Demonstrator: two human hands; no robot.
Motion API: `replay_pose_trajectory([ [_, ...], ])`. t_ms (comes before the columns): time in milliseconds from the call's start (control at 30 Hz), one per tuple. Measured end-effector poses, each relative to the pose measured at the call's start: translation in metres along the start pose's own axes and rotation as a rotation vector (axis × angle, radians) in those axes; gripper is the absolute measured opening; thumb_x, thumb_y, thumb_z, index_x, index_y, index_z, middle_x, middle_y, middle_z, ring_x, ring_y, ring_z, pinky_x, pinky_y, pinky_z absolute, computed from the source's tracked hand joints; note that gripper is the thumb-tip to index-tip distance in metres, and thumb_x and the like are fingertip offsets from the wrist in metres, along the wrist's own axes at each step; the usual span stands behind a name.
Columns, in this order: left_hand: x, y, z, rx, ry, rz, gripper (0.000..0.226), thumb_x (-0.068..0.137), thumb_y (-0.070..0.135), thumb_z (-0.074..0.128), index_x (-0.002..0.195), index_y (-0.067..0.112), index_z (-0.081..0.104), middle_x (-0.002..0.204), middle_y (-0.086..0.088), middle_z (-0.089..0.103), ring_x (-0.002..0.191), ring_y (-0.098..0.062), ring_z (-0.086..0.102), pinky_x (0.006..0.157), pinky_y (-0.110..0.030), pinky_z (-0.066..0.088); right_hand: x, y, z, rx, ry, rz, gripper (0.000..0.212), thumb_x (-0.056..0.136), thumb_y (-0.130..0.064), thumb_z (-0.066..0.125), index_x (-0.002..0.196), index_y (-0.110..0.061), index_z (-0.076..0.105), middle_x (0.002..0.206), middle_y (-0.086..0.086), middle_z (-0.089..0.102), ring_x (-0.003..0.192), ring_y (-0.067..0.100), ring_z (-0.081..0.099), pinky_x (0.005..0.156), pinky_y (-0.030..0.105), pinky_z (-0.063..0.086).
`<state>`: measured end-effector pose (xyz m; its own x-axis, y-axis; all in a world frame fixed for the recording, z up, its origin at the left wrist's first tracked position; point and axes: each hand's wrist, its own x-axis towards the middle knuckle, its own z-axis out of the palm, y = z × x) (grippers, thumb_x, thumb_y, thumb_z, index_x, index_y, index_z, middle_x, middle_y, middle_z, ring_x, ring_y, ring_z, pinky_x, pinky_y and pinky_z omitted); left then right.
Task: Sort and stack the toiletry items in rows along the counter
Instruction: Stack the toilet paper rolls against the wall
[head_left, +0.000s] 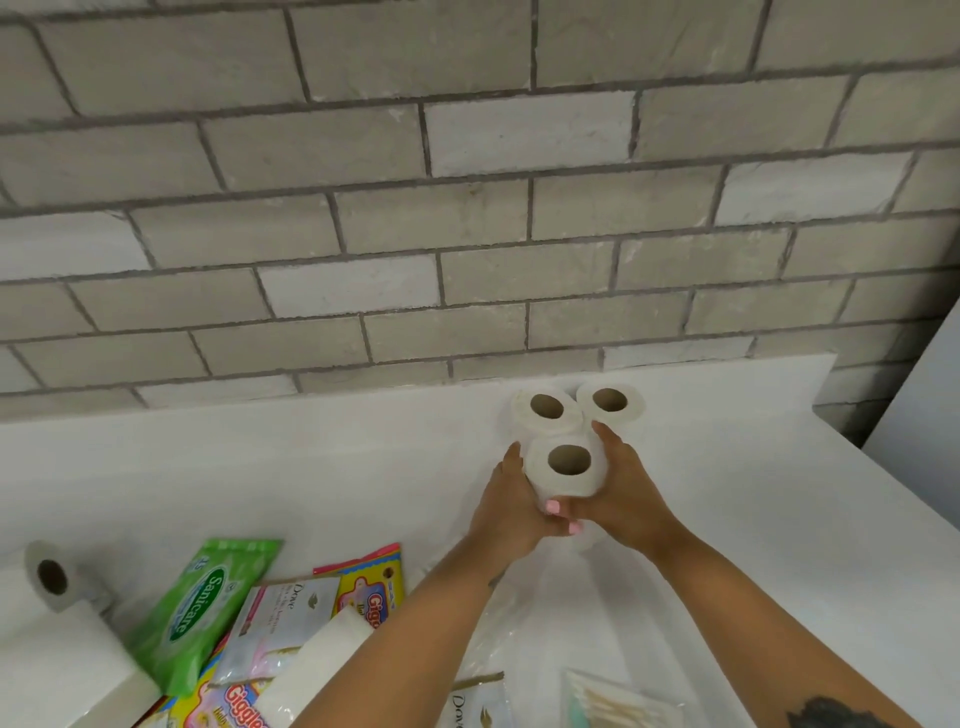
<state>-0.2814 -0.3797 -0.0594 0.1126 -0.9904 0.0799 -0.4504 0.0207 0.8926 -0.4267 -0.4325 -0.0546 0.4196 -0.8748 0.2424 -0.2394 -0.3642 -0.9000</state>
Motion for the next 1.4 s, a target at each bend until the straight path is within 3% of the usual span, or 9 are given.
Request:
replay_pose_trajectory([
  [133, -0.008, 0.014, -0.011, -0.003, -0.025, 0.046, 0.069, 0.065, 0.031, 0.084, 0.124, 0.026, 0.049, 0.119, 0.012, 0.063, 0.109, -0.006, 0.059, 0.094, -0.031, 0.051, -0.005, -0.022, -0.002, 0.017, -0.010, -0.026, 0.062, 0.068, -0.042, 0.079, 0.122, -0.029, 0.052, 0.117, -0.006, 0.064, 0.109, 0.013, 0.061, 0.092, 0.042, 0.051],
  [233, -0.023, 0.029, -0.023, 0.043, -0.051, 0.031, 0.056, 0.083, 0.037, 0.068, 0.132, 0.025, 0.043, 0.132, 0.019, 0.050, 0.116, -0.001, 0.050, 0.102, -0.026, 0.042, -0.009, -0.037, -0.001, -0.007, 0.023, -0.042, 0.050, 0.077, -0.040, 0.071, 0.122, -0.027, 0.053, 0.116, -0.009, 0.064, 0.108, 0.010, 0.061, 0.092, 0.040, 0.052],
  [367, -0.044, 0.036, -0.042, 0.123, 0.108, -0.037, 0.062, 0.092, 0.044, 0.051, 0.145, 0.018, 0.031, 0.146, 0.004, 0.038, 0.135, -0.014, 0.036, 0.107, -0.022, 0.029, -0.012, -0.056, 0.013, -0.129, 0.184, -0.047, 0.058, 0.082, -0.035, 0.069, 0.133, -0.020, 0.045, 0.131, -0.001, 0.053, 0.120, 0.019, 0.051, 0.096, 0.034, 0.044],
  [433, -0.057, 0.038, -0.054, 0.112, 0.185, -0.057, 0.058, 0.094, 0.041, 0.050, 0.144, 0.020, 0.032, 0.146, 0.003, 0.039, 0.134, -0.013, 0.037, 0.106, -0.022, 0.029, -0.013, -0.068, 0.025, -0.097, 0.234, -0.043, 0.058, 0.084, -0.026, 0.068, 0.136, -0.016, 0.042, 0.132, -0.001, 0.051, 0.119, 0.016, 0.048, 0.089, 0.027, 0.040],
  [533, -0.075, 0.035, -0.073, 0.070, 0.289, -0.056, 0.052, 0.093, 0.040, 0.052, 0.141, 0.025, 0.036, 0.143, 0.007, 0.042, 0.130, -0.010, 0.040, 0.104, -0.022, 0.034, -0.014, -0.081, 0.047, -0.039, 0.234, -0.055, 0.057, 0.083, -0.024, 0.069, 0.132, -0.020, 0.042, 0.126, -0.003, 0.055, 0.111, 0.011, 0.048, 0.091, 0.031, 0.043],
  [833, -0.137, 0.008, -0.145, 0.144, 0.498, -0.035, 0.051, 0.089, 0.027, 0.062, 0.136, 0.019, 0.043, 0.136, 0.003, 0.050, 0.124, -0.010, 0.046, 0.097, -0.014, 0.033, -0.030, -0.129, 0.127, 0.031, 0.095, -0.057, 0.057, 0.082, -0.023, 0.070, 0.132, -0.022, 0.041, 0.117, -0.007, 0.050, 0.105, 0.012, 0.049, 0.088, 0.030, 0.043],
  [1300, -0.216, -0.059, -0.307, 0.419, 0.525, -0.102, 0.058, 0.086, 0.024, 0.064, 0.138, 0.014, 0.041, 0.138, -0.001, 0.047, 0.129, -0.014, 0.043, 0.098, -0.010, 0.025, -0.048, -0.198, 0.278, 0.064, -0.046, -0.047, 0.059, 0.081, -0.024, 0.071, 0.131, -0.026, 0.040, 0.118, -0.007, 0.051, 0.105, 0.013, 0.051, 0.082, 0.026, 0.039],
  [1400, -0.225, -0.081, -0.345, 0.496, 0.500, -0.147, 0.060, 0.086, 0.023, 0.063, 0.140, 0.014, 0.039, 0.141, -0.004, 0.045, 0.130, -0.017, 0.042, 0.104, -0.018, 0.027, -0.049, -0.208, 0.304, 0.058, -0.049, -0.042, 0.058, 0.081, -0.024, 0.071, 0.130, -0.026, 0.041, 0.117, -0.007, 0.051, 0.105, 0.014, 0.052, 0.084, 0.028, 0.042],
])
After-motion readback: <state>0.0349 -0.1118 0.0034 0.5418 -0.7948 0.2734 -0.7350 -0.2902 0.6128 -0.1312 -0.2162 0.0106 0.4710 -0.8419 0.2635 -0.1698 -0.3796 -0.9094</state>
